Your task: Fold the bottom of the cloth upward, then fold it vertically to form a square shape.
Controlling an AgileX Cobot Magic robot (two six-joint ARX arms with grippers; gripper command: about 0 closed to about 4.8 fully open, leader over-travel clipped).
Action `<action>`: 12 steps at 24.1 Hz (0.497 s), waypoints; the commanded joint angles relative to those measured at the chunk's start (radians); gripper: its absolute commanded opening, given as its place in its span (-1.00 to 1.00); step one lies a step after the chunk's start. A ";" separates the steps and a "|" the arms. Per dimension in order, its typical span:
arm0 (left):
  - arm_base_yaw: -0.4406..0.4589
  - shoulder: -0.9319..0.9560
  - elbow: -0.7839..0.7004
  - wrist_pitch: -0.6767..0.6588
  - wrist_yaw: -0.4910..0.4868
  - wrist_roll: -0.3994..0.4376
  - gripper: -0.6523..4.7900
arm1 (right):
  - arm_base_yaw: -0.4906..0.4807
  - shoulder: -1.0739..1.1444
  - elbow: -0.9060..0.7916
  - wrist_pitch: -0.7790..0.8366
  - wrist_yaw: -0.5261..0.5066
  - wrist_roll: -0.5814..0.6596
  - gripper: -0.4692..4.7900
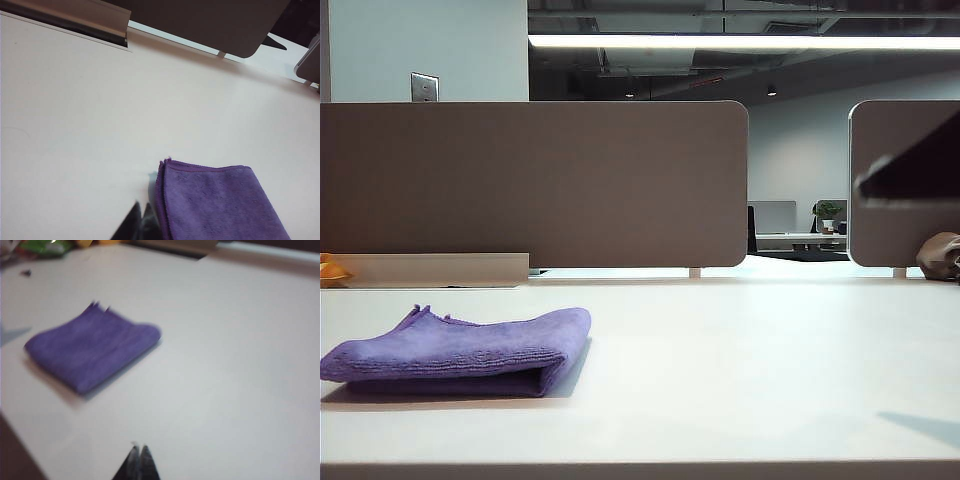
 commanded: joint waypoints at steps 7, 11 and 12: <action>0.000 -0.077 0.002 0.013 -0.002 0.001 -0.78 | -0.373 -0.178 0.007 0.016 -0.024 -0.003 -0.82; 0.000 -0.085 0.002 0.013 -0.002 0.001 -0.78 | -0.475 -0.250 0.006 0.016 -0.024 -0.003 -0.82; 0.000 -0.085 0.000 0.014 -0.002 0.001 -0.78 | -0.491 -0.267 0.005 0.016 -0.024 -0.002 -0.82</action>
